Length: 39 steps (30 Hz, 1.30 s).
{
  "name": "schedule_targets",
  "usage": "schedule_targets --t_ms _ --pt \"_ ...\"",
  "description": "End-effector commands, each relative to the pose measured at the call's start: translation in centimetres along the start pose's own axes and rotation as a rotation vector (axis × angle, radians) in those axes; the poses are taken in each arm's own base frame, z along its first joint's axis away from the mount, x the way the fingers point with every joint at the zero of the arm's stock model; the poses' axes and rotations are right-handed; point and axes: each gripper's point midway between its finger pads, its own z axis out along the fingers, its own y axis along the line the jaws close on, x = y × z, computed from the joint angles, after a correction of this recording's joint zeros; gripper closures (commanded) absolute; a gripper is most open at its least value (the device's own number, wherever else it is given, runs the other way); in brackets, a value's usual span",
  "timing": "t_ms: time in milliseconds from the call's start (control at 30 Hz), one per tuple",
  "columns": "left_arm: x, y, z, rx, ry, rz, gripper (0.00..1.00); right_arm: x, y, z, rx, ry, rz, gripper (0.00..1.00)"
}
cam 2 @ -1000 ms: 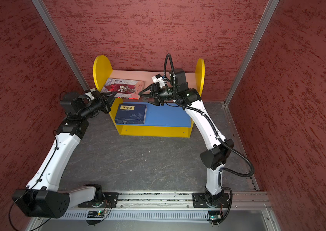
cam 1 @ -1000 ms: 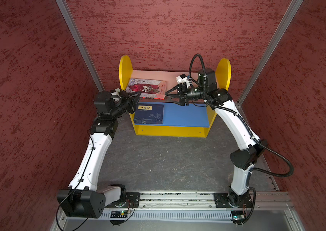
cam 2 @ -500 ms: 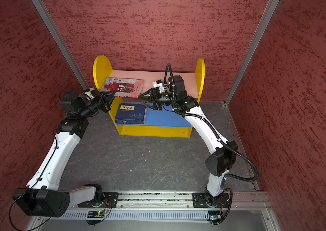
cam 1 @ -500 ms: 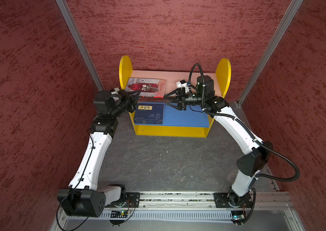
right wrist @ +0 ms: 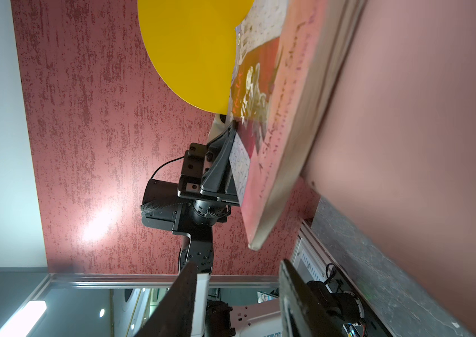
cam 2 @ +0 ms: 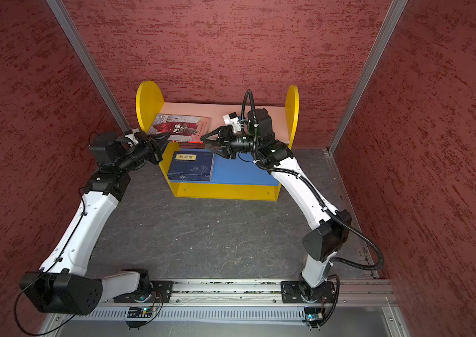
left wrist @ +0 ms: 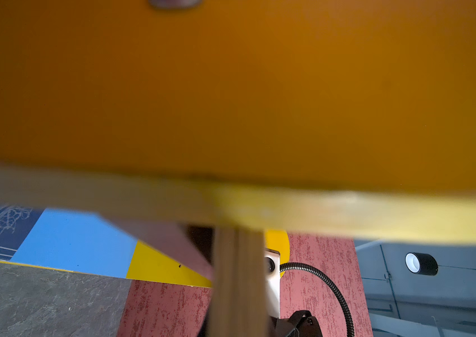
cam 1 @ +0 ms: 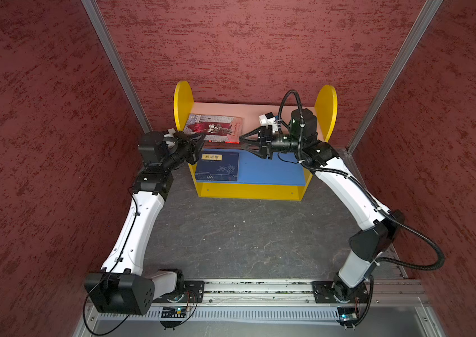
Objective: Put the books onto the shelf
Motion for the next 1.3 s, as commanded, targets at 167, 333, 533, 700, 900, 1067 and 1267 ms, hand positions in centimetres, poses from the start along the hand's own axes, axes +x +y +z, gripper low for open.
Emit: schedule_targets --t_ms 167,333,533,700,900,1067,1267 --pt "-0.3 -0.6 0.2 0.018 -0.009 0.020 0.92 -0.5 0.6 1.5 0.041 -0.011 -0.052 0.58" --pt "-0.2 -0.7 0.3 0.023 -0.006 0.023 0.92 -0.4 0.3 1.8 0.074 -0.011 -0.062 0.61" --pt "-0.3 -0.7 0.4 0.022 -0.008 0.025 0.91 -0.2 1.6 0.6 0.093 -0.054 -0.123 0.60" --pt "-0.5 -0.5 0.6 0.017 -0.011 0.024 0.90 0.2 3.4 -0.6 0.085 -0.080 -0.152 0.58" --pt "-0.5 -0.3 0.6 0.015 -0.009 0.020 0.88 0.4 0.6 -0.9 0.181 -0.086 -0.124 0.60" --pt "-0.4 -0.1 0.6 0.010 -0.007 0.020 0.88 0.0 0.0 -0.1 0.168 -0.079 -0.120 0.61" --pt "-0.4 -0.3 0.5 0.014 -0.008 0.022 0.87 -0.6 -0.3 0.6 0.166 -0.081 -0.116 0.62"
